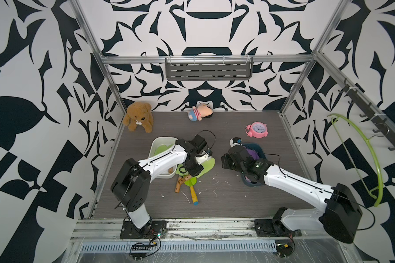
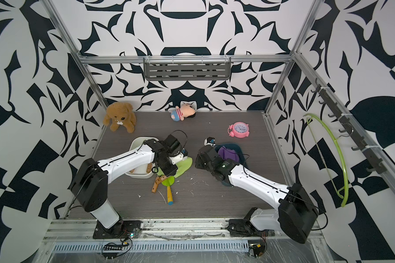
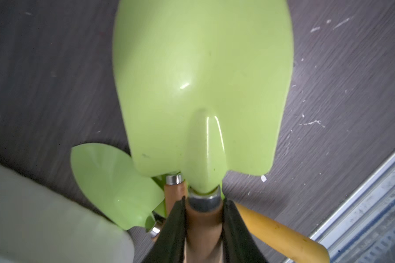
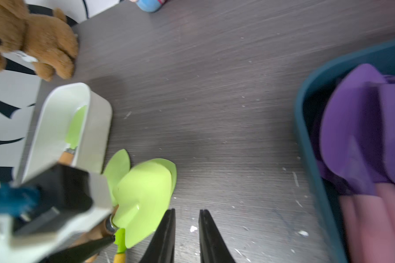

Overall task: Sort the small shovels by color and place them into the storage box
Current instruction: Pick up the shovel from the center of the board.

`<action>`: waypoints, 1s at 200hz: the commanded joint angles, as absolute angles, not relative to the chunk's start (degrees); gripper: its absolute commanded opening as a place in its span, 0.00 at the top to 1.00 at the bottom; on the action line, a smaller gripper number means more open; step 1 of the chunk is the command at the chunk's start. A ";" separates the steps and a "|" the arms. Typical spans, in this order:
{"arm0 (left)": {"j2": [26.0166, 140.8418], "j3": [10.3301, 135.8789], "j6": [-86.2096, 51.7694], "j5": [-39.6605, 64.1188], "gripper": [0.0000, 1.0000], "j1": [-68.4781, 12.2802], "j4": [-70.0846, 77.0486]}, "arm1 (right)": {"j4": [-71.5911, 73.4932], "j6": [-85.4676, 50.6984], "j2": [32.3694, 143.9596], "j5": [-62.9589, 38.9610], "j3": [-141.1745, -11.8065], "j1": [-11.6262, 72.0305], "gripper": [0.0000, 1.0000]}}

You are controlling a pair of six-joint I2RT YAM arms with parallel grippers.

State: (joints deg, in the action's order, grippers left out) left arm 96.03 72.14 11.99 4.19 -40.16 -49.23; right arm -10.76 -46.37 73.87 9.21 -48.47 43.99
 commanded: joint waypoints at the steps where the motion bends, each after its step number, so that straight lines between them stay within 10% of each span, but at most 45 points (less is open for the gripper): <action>1: 93.57 71.57 9.31 9.95 1.00 -36.16 -48.95 | -0.85 -47.71 75.31 5.35 -48.77 44.21 0.74; 200: 86.41 68.38 6.84 15.56 1.00 -31.20 -45.53 | 14.02 -54.05 88.84 -2.54 -56.55 45.62 0.69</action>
